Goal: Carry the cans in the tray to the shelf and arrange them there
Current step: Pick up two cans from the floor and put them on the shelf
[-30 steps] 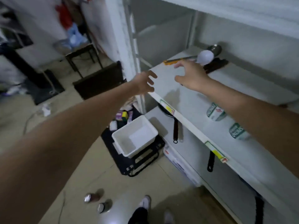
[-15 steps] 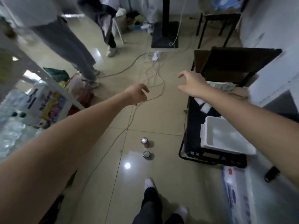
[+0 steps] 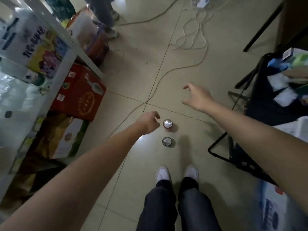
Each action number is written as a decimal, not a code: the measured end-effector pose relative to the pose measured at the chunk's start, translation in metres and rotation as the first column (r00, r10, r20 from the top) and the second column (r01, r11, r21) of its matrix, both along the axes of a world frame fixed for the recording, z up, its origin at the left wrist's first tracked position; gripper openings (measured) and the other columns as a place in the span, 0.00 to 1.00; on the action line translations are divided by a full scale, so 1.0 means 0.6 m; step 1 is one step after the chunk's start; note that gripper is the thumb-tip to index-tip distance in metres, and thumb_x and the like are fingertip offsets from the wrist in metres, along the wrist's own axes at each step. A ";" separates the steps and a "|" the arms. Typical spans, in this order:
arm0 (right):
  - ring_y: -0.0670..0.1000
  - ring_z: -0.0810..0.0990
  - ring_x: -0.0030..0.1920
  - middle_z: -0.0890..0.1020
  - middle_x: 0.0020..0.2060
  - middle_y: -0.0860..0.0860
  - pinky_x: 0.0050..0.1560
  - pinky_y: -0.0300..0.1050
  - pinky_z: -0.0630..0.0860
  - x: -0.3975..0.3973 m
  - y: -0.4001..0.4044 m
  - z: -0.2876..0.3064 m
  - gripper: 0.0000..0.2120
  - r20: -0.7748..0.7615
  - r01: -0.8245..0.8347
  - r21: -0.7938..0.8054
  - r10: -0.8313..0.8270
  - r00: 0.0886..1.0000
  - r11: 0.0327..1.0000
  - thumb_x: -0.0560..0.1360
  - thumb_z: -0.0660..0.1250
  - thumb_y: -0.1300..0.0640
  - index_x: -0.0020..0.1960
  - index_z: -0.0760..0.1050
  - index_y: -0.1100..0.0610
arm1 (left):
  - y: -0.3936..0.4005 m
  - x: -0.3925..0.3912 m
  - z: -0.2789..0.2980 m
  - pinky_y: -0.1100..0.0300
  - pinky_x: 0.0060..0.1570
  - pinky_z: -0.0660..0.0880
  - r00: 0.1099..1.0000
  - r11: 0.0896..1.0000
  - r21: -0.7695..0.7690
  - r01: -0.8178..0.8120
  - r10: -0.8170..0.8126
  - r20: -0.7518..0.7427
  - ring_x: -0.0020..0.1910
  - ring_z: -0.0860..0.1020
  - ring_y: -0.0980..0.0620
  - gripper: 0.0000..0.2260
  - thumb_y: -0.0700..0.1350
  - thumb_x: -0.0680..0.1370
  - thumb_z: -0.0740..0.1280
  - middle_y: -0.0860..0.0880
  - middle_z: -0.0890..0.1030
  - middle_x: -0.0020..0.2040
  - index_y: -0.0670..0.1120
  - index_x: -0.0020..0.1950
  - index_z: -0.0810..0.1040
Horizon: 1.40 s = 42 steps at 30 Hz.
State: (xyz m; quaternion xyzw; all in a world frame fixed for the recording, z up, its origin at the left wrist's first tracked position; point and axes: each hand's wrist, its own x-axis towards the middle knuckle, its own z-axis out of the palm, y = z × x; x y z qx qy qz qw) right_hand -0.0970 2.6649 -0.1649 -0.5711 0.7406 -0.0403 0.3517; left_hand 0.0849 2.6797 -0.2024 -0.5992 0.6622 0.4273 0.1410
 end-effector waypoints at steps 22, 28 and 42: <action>0.57 0.70 0.66 0.68 0.68 0.53 0.61 0.47 0.69 0.045 0.022 -0.778 0.41 0.144 -0.113 -0.053 0.119 0.982 0.992 0.65 0.75 0.55 0.72 0.59 0.51 | 0.106 -0.060 -0.733 0.47 0.53 0.73 0.921 0.931 0.032 0.363 -0.364 0.139 0.67 0.63 0.39 0.35 0.39 0.71 0.68 0.41 0.59 0.72 0.48 0.73 0.55; 0.56 0.75 0.60 0.75 0.62 0.53 0.51 0.42 0.69 0.055 0.031 -0.808 0.35 0.189 -0.024 -0.140 0.051 0.981 0.990 0.63 0.74 0.58 0.67 0.65 0.52 | 0.098 -0.063 -0.742 0.46 0.54 0.73 0.903 0.915 0.009 0.403 -0.399 0.157 0.63 0.66 0.38 0.31 0.37 0.71 0.67 0.39 0.63 0.68 0.44 0.71 0.58; 0.60 0.77 0.56 0.78 0.58 0.55 0.51 0.47 0.73 0.033 0.142 -0.640 0.32 0.121 0.071 -0.012 -0.069 0.990 0.997 0.61 0.74 0.60 0.64 0.68 0.55 | 0.130 -0.004 -0.536 0.48 0.53 0.73 0.831 0.864 0.152 0.480 -0.504 0.235 0.64 0.67 0.39 0.36 0.43 0.69 0.71 0.39 0.62 0.69 0.47 0.72 0.56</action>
